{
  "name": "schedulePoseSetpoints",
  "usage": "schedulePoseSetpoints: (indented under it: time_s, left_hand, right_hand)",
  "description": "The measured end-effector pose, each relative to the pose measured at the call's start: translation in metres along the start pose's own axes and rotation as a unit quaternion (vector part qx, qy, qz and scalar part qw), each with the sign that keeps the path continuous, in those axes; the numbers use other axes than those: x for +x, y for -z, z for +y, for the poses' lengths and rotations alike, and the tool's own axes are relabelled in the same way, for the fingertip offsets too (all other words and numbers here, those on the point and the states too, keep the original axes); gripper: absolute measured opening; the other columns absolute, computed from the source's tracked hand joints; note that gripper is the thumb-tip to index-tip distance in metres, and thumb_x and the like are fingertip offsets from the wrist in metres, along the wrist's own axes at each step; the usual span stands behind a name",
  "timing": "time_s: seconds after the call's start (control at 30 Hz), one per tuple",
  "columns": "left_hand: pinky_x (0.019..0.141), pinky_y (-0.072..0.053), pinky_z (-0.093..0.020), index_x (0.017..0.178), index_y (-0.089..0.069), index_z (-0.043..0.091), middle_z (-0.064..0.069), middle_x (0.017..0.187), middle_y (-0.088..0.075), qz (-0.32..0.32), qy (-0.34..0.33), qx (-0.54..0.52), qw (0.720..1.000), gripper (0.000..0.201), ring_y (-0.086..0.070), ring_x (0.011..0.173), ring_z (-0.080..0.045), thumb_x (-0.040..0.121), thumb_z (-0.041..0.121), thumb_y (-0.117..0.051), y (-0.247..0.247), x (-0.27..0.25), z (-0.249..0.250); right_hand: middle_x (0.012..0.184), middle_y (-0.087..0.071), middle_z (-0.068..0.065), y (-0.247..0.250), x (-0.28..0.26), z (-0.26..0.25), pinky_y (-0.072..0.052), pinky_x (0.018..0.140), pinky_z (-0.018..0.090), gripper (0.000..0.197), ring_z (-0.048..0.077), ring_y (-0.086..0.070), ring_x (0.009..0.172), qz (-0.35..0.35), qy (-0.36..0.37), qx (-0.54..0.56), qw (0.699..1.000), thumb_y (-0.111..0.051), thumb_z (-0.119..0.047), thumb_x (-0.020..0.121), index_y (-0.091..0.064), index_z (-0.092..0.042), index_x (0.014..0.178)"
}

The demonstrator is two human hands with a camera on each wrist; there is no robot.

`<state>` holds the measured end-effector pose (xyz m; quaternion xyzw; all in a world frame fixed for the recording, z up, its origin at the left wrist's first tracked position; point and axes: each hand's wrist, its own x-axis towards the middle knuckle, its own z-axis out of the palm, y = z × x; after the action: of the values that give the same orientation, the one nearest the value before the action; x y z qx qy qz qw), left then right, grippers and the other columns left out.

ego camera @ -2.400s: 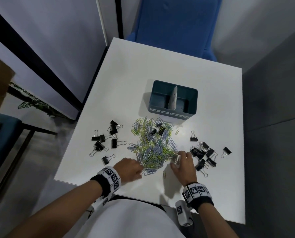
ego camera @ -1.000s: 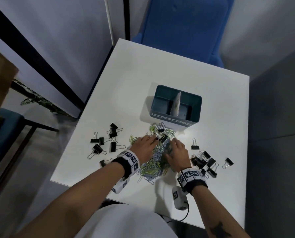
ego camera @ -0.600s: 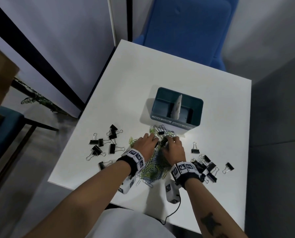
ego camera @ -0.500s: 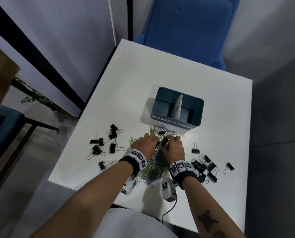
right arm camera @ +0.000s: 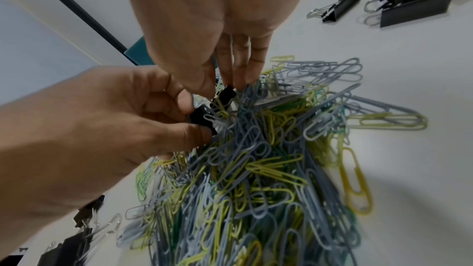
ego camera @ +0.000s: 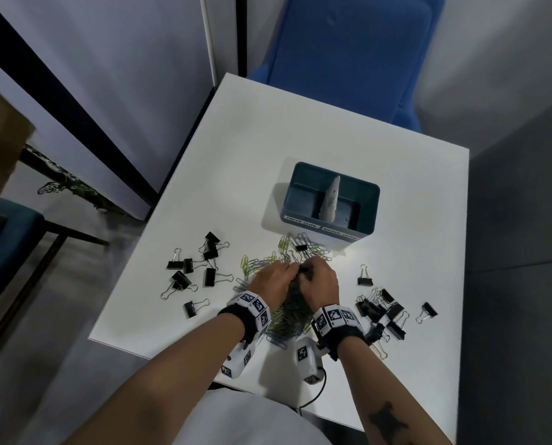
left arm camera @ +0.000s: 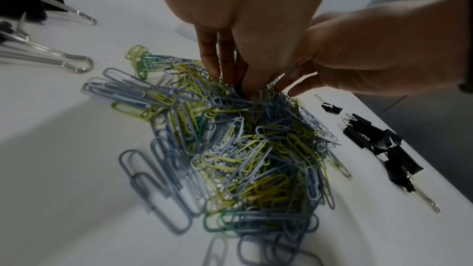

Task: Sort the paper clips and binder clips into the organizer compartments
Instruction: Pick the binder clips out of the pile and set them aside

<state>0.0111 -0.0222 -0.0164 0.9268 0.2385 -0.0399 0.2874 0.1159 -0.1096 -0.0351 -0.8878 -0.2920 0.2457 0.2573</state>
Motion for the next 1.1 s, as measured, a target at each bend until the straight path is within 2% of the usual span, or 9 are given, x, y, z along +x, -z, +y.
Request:
schedulePoseSetpoints:
  time_s: [0.23, 0.33, 0.47, 0.6, 0.7, 0.87, 0.97, 1.03, 1.1]
  left_hand:
    - [0.064, -0.053, -0.039, 0.100, -0.045, 0.022, -0.001, 0.091, -0.062, 0.026, 0.053, -0.093, 0.994, 0.028, -0.058, 0.075, -0.023, 0.084, 0.008, -0.063, 0.005, -0.009, -0.009]
    - [0.065, -0.054, -0.038, 0.103, -0.049, 0.024, 0.000, 0.092, -0.066, 0.056, 0.057, -0.130, 0.988, 0.021, -0.062, 0.076, -0.019, 0.089, 0.013, -0.060, 0.019, -0.016, -0.023]
    - [0.063, -0.055, -0.032, 0.105, -0.054, 0.023, 0.002, 0.095, -0.070, 0.094, 0.114, -0.150, 0.978, 0.017, -0.065, 0.077, -0.015, 0.091, 0.019, -0.061, 0.050, -0.016, -0.058]
    - [0.063, -0.046, -0.026, 0.100, -0.058, 0.023, 0.004, 0.088, -0.067, 0.132, 0.215, -0.130, 0.959, 0.013, -0.062, 0.075, -0.019, 0.089, 0.018, -0.062, 0.075, -0.004, -0.093]
    - [0.065, -0.055, -0.034, 0.096, -0.058, 0.023, -0.003, 0.090, -0.069, 0.118, 0.261, -0.150, 0.946, 0.012, -0.064, 0.075, -0.026, 0.087, 0.014, -0.062, 0.080, 0.004, -0.118]
    - [0.068, -0.048, -0.035, 0.106, -0.057, 0.015, -0.008, 0.102, -0.063, 0.071, 0.217, -0.039, 0.973, 0.020, -0.057, 0.090, -0.026, 0.087, 0.010, -0.060, 0.079, 0.003, -0.130]
    - [0.072, -0.049, -0.042, 0.110, -0.056, 0.010, -0.011, 0.109, -0.055, 0.101, 0.142, 0.085, 0.981, 0.029, -0.050, 0.101, -0.030, 0.082, 0.009, -0.065, 0.070, -0.002, -0.114]
    - [0.077, -0.048, -0.037, 0.111, -0.057, 0.010, -0.008, 0.110, -0.056, 0.111, 0.087, 0.082, 0.987, 0.030, -0.051, 0.099, -0.025, 0.083, 0.011, -0.066, 0.062, -0.005, -0.094]
    - [0.081, -0.046, -0.030, 0.115, -0.057, 0.014, -0.001, 0.113, -0.057, 0.069, 0.055, 0.003, 0.996, 0.027, -0.053, 0.100, -0.018, 0.090, 0.021, -0.061, 0.052, -0.008, -0.068]
  right_hand:
    - [0.113, -0.056, 0.007, 0.003, 0.006, -0.009, -0.051, 0.079, 0.038, 0.042, 0.028, -0.057, 0.098, 0.000, 0.010, -0.042, 0.999, -0.068, -0.010, 0.077, -0.055, -0.017, 0.117]
    - [0.110, -0.059, 0.007, 0.001, 0.009, -0.009, -0.049, 0.077, 0.034, 0.028, 0.028, -0.058, 0.099, -0.011, 0.021, -0.072, 0.997, -0.071, -0.013, 0.078, -0.064, -0.016, 0.106]
    - [0.098, -0.062, 0.003, 0.001, 0.011, -0.009, -0.051, 0.070, 0.030, 0.013, 0.023, -0.061, 0.085, -0.017, 0.013, -0.071, 0.997, -0.075, -0.018, 0.079, -0.064, -0.017, 0.087]
    - [0.097, -0.063, 0.002, 0.001, 0.009, -0.009, -0.049, 0.069, 0.027, 0.014, 0.020, -0.061, 0.082, -0.017, 0.006, -0.046, 0.999, -0.077, -0.017, 0.079, -0.066, -0.017, 0.087]
    - [0.095, -0.066, 0.003, 0.004, 0.005, -0.005, -0.047, 0.071, 0.025, 0.012, 0.019, -0.061, 0.082, -0.014, -0.002, -0.013, 1.000, -0.075, -0.012, 0.080, -0.069, -0.016, 0.090]
    - [0.087, -0.072, 0.000, 0.016, -0.003, 0.009, -0.050, 0.078, 0.023, 0.013, 0.014, -0.064, 0.083, -0.022, -0.039, 0.076, 0.996, -0.071, -0.005, 0.081, -0.068, -0.018, 0.086]
    - [0.084, -0.070, -0.002, 0.023, -0.009, 0.014, -0.047, 0.074, 0.016, 0.016, 0.014, -0.066, 0.083, -0.017, -0.045, 0.122, 0.991, -0.070, -0.003, 0.081, -0.066, -0.018, 0.086]
    - [0.082, -0.069, -0.003, 0.026, -0.013, 0.013, -0.046, 0.070, 0.012, 0.016, 0.014, -0.065, 0.081, -0.003, -0.046, 0.151, 0.987, -0.069, -0.003, 0.082, -0.065, -0.018, 0.087]
    - [0.081, -0.068, -0.003, 0.027, -0.018, 0.011, -0.048, 0.068, 0.012, 0.018, 0.015, -0.065, 0.078, 0.012, -0.045, 0.177, 0.983, -0.069, -0.003, 0.082, -0.065, -0.020, 0.086]
